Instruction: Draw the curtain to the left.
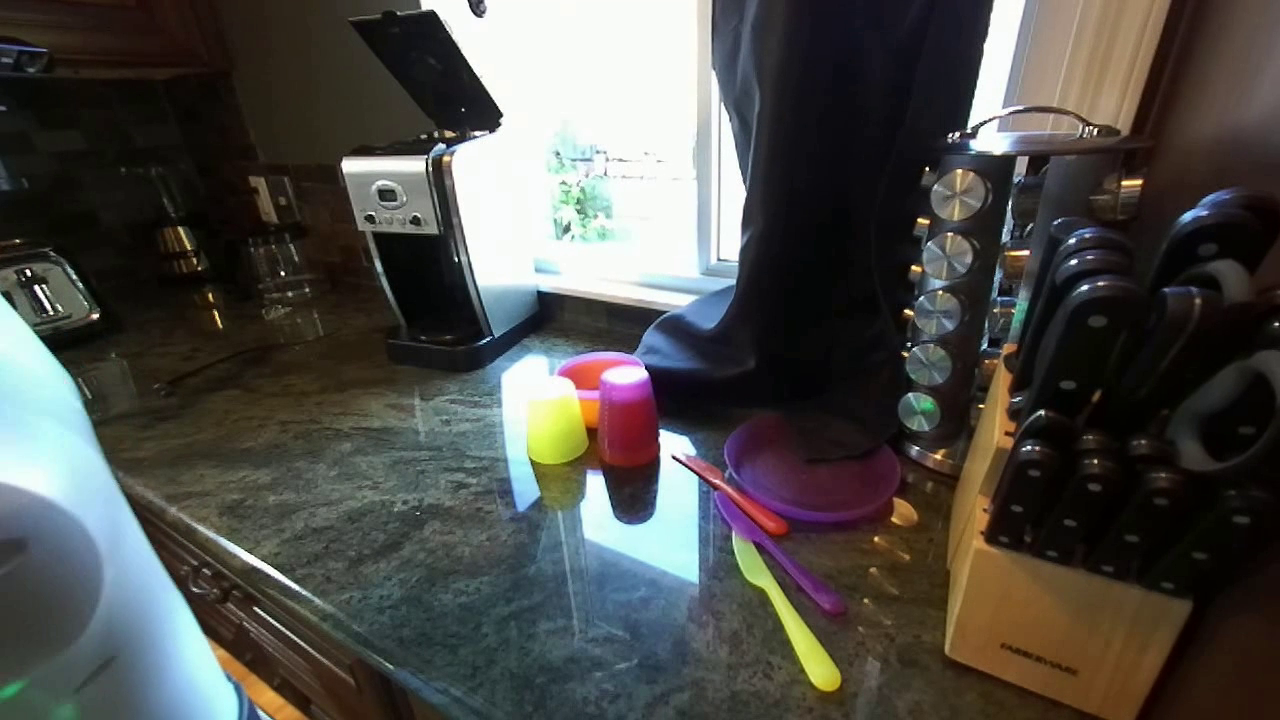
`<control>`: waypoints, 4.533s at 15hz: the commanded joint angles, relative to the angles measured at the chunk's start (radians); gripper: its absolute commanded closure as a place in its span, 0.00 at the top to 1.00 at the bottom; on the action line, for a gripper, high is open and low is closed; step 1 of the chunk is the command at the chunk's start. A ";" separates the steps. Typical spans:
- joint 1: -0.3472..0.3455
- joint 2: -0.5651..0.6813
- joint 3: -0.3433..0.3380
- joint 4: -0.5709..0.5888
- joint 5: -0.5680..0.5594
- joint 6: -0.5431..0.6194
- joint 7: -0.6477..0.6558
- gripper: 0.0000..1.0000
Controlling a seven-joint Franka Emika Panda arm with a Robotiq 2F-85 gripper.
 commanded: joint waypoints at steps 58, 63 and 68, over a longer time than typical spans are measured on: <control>0.423 -0.126 -0.046 -0.111 0.783 0.399 -0.573 0.02; 0.423 -0.129 -0.048 -0.116 0.786 0.400 -0.577 0.00; 0.482 -0.052 0.023 -0.068 0.902 0.510 -0.741 0.00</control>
